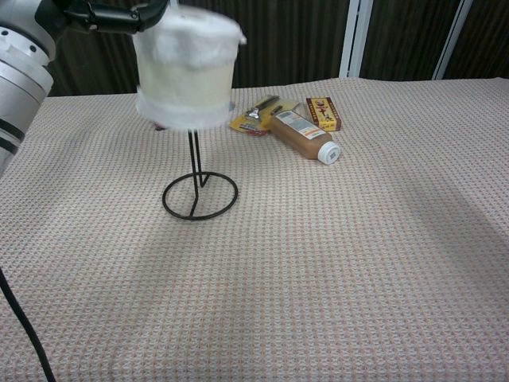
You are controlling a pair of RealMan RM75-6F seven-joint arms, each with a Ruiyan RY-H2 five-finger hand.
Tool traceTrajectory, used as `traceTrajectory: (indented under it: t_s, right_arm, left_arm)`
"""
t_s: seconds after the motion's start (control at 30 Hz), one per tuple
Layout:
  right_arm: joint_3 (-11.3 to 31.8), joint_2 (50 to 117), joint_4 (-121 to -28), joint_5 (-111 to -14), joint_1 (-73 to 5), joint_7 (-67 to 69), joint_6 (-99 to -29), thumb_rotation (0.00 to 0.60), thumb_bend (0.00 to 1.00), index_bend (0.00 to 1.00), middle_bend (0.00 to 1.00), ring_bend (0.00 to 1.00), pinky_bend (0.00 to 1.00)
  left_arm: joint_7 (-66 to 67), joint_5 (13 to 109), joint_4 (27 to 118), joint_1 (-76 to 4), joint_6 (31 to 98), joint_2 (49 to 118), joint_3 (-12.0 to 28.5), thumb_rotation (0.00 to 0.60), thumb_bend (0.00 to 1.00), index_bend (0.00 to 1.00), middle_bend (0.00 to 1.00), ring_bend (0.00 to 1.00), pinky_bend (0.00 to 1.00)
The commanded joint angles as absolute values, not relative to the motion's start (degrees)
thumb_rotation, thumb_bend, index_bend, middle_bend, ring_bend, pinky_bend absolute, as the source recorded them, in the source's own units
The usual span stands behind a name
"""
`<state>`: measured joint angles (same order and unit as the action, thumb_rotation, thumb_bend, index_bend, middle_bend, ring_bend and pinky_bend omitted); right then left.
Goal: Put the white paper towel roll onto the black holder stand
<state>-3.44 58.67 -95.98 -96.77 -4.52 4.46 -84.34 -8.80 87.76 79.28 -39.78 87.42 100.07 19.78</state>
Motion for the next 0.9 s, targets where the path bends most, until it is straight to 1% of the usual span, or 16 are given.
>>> traceTrajectory:
  t_s: [0.03, 0.3, 0.37, 0.4, 0.43, 0.5, 0.6, 0.67, 0.7, 0.77, 0.83, 0.9]
  right_arm:
    - [-3.43, 58.66, -95.97, -96.79, -4.48, 4.48, -84.41, 0.600, 0.09, 0.00, 0.00, 0.00, 0.00]
    - [-3.49, 58.67, -95.89, -97.02, -4.42, 4.48, -84.54, 0.600, 0.09, 0.00, 0.00, 0.00, 0.00]
    - [-3.53, 58.66, -95.87, -97.13, -4.41, 4.46, -84.56, 0.600, 0.09, 0.00, 0.00, 0.00, 0.00]
    - [-3.60, 58.64, -95.83, -97.25, -4.40, 4.40, -84.55, 0.600, 0.09, 0.00, 0.00, 0.00, 0.00]
    - [-3.77, 58.68, -95.84, -97.42, -4.41, 4.15, -84.39, 0.600, 0.09, 0.00, 0.00, 0.00, 0.00]
    - [-3.97, 58.83, -95.94, -97.59, -4.43, 3.54, -84.07, 0.600, 0.09, 0.00, 0.00, 0.00, 0.00]
    - [-4.15, 59.14, -96.07, -97.75, -4.40, 2.68, -83.81, 0.600, 0.09, 0.00, 0.00, 0.00, 0.00]
    - [-4.10, 59.43, -96.11, -97.64, -4.36, 2.06, -83.74, 0.600, 0.09, 0.00, 0.00, 0.00, 0.00]
    - [-4.09, 59.66, -96.10, -97.51, -4.39, 1.58, -83.53, 0.600, 0.09, 0.00, 0.00, 0.00, 0.00]
    - [-4.07, 60.00, -96.14, -97.24, -4.48, 0.87, -83.05, 0.600, 0.09, 0.00, 0.00, 0.00, 0.00]
    - [-3.98, 60.51, -96.03, -97.06, -4.64, -0.15, -82.60, 0.600, 0.09, 0.00, 0.00, 0.00, 0.00]
    - [-4.01, 60.96, -96.04, -96.86, -4.79, -0.91, -82.00, 0.600, 0.09, 0.00, 0.00, 0.00, 0.00]
  left_arm:
    - [-8.89, 87.66, 80.03, -39.64, 87.32, 99.75, 19.61, 0.600, 0.37, 0.00, 0.00, 0.00, 0.00]
    - [-9.01, 88.48, 82.73, -38.77, 87.92, 98.08, 18.78, 0.600, 0.37, 0.00, 0.00, 0.00, 0.00]
    - [-8.70, 89.44, 84.45, -37.86, 88.27, 96.33, 17.69, 0.600, 0.39, 0.00, 0.00, 0.00, 0.00]
    - [-8.27, 90.60, 85.74, -36.37, 88.43, 93.53, 15.80, 0.600, 0.39, 0.00, 0.00, 0.00, 0.00]
    - [-9.83, 91.43, 87.79, -33.36, 88.20, 88.52, 12.14, 0.600, 0.39, 0.00, 0.00, 0.00, 0.01]
    - [-12.93, 92.48, 90.18, -29.58, 87.98, 81.34, 7.48, 0.600, 0.39, 0.00, 0.00, 0.00, 0.01]
    - [-13.16, 92.52, 87.67, -24.19, 88.85, 76.04, 1.68, 0.600, 0.39, 0.00, 0.00, 0.00, 0.00]
    - [-11.91, 90.92, 84.68, -20.68, 89.01, 74.49, -1.27, 0.600, 0.40, 0.00, 0.00, 0.00, 0.00]
    - [-11.22, 89.23, 82.99, -18.47, 88.88, 74.08, -2.66, 0.600, 0.40, 0.00, 0.00, 0.00, 0.00]
    - [-11.66, 87.51, 80.51, -15.71, 88.98, 74.00, -4.14, 0.600, 0.40, 0.00, 0.00, 0.00, 0.00]
    - [-10.57, 86.42, 78.26, -14.35, 87.90, 73.94, -4.92, 0.600, 0.40, 0.00, 0.00, 0.00, 0.00]
    - [-9.30, 86.77, 78.13, -14.09, 87.59, 73.34, -5.02, 0.600, 0.41, 0.00, 0.00, 0.00, 0.00]
